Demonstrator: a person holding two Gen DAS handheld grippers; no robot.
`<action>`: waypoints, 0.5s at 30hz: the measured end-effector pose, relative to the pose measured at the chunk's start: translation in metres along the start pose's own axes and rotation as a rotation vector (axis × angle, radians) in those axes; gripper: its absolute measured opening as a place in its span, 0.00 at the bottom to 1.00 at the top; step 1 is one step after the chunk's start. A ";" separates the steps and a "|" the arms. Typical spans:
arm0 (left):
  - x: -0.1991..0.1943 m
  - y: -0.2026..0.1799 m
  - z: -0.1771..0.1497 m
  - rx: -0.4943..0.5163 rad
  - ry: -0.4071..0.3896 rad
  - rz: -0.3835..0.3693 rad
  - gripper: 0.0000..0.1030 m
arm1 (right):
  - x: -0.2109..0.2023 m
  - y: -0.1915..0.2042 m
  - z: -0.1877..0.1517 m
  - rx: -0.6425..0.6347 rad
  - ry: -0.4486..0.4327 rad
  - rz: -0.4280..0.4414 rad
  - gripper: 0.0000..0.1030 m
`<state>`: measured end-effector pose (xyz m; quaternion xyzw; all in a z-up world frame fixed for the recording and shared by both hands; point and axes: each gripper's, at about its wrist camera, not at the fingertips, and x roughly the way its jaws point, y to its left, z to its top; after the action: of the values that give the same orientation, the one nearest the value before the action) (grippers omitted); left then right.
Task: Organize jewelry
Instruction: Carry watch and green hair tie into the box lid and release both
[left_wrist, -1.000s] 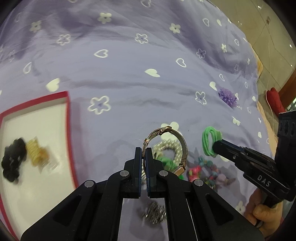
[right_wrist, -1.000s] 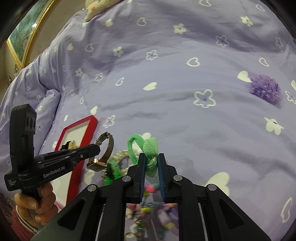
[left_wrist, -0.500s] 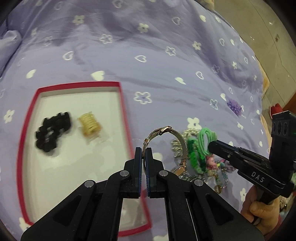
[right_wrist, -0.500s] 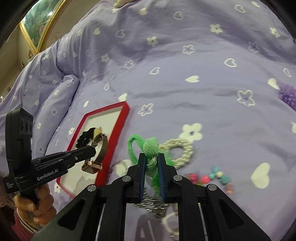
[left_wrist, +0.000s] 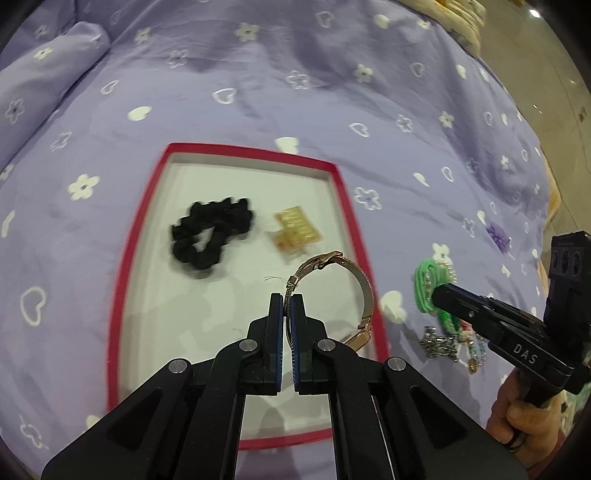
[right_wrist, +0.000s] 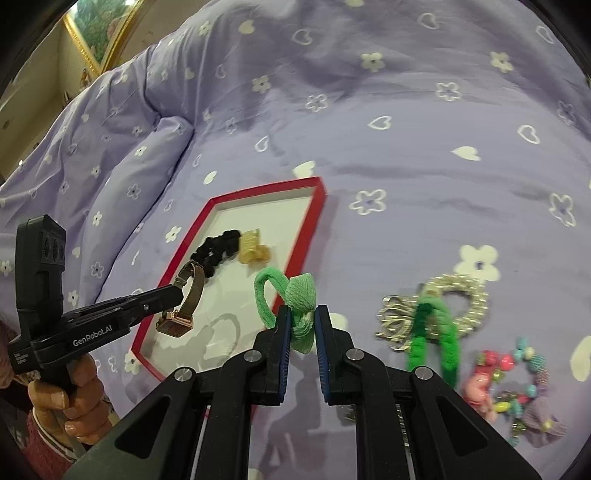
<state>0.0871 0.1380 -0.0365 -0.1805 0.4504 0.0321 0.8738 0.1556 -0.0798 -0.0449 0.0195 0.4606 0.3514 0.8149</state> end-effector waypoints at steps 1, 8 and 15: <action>-0.001 0.004 -0.001 -0.006 -0.001 0.004 0.03 | 0.004 0.005 0.000 -0.008 0.005 0.005 0.12; -0.002 0.032 -0.002 -0.040 -0.006 0.034 0.02 | 0.022 0.032 0.003 -0.048 0.034 0.027 0.12; 0.007 0.053 0.001 -0.069 0.002 0.049 0.03 | 0.047 0.053 0.009 -0.091 0.069 0.029 0.12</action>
<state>0.0806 0.1868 -0.0570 -0.1994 0.4541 0.0690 0.8656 0.1489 -0.0097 -0.0561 -0.0232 0.4716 0.3842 0.7934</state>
